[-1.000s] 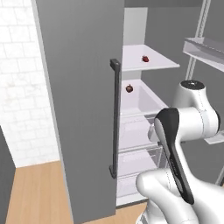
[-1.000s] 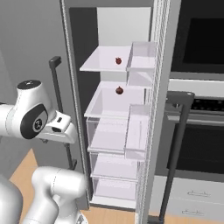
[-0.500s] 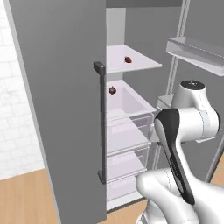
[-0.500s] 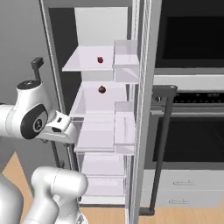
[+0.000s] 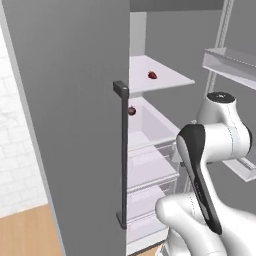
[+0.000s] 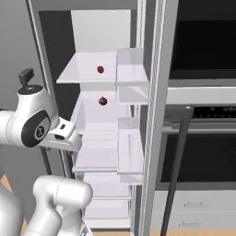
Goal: Take the strawberry from the fridge and place it on top of the pancake, located on the dining counter.
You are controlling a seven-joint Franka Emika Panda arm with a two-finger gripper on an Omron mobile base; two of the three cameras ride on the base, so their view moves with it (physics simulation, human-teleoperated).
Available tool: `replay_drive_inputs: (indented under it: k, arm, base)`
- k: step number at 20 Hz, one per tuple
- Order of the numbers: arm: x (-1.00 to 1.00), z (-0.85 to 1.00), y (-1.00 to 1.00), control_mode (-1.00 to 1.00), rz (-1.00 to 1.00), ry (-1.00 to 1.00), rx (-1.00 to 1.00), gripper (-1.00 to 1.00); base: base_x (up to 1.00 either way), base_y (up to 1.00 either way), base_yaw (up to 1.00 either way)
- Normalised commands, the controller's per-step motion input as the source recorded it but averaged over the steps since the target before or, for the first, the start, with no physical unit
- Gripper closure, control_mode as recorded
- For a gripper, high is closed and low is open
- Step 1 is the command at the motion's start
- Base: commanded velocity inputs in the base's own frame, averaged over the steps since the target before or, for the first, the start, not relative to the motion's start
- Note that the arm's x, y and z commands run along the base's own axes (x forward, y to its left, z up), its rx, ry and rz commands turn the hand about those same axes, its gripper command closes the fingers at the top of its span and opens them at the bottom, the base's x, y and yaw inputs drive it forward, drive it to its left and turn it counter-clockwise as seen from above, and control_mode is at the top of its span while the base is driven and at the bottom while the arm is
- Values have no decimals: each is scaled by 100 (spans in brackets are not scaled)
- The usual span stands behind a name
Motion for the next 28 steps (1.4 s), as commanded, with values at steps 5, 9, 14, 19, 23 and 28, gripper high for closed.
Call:
replay_drive_inputs:
  k: [5,9,14,19,23,28]
  arm:
    - [0,0,0,100,0,0,0,-100]
    - [0,0,0,100,0,0,0,-100]
    - [0,0,0,100,0,0,0,-100]
    - [0,0,0,100,0,0,0,-100]
    - [0,0,0,100,0,0,0,-100]
    - [0,0,0,100,0,0,0,-100]
  base:
    - [44,-10,12]
    - [19,-33,18]
    - [15,-25,6]
    - [27,-7,0]
    - [48,0,0]
    - [36,-17,1]
